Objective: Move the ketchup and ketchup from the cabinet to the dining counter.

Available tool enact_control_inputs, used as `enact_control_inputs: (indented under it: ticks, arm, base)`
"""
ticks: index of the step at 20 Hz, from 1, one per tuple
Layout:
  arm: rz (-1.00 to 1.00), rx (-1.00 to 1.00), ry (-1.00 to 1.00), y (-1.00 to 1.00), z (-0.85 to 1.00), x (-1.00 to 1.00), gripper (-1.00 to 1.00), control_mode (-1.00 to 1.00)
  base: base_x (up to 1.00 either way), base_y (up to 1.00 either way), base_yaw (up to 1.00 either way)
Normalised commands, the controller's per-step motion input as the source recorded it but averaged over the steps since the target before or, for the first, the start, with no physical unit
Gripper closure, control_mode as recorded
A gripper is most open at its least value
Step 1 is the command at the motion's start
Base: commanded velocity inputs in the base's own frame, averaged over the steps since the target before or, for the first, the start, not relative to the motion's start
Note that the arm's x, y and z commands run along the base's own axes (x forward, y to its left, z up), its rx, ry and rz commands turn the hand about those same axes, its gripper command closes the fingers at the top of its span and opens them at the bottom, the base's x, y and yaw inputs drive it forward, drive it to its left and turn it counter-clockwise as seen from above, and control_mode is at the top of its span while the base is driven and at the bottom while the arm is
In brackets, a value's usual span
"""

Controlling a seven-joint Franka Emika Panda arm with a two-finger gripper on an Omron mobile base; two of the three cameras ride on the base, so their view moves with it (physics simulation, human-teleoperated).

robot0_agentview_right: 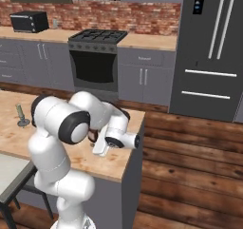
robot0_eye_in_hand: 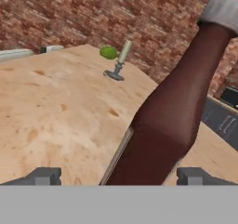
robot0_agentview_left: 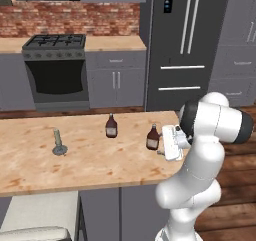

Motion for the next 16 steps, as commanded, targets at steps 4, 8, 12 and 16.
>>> enact_control_inputs:
  ticks: [4,8,12,16]
  arm:
    - [0.0,0.0,-0.21,0.0,-0.01,-0.02,-1.0,-1.0]
    - [0.0,0.0,-0.19,0.0,0.04,0.0,-1.0,-1.0]
    - [0.0,0.0,-0.21,0.0,0.22,-0.01,-1.0,-1.0]
    - [0.0,0.0,-0.32,0.0,0.71,-0.35,-1.0,-1.0]
  base:
    - [0.0,0.0,0.0]
    - [0.0,0.0,0.0]
    - [0.0,0.0,0.0]
    - [0.0,0.0,0.0]
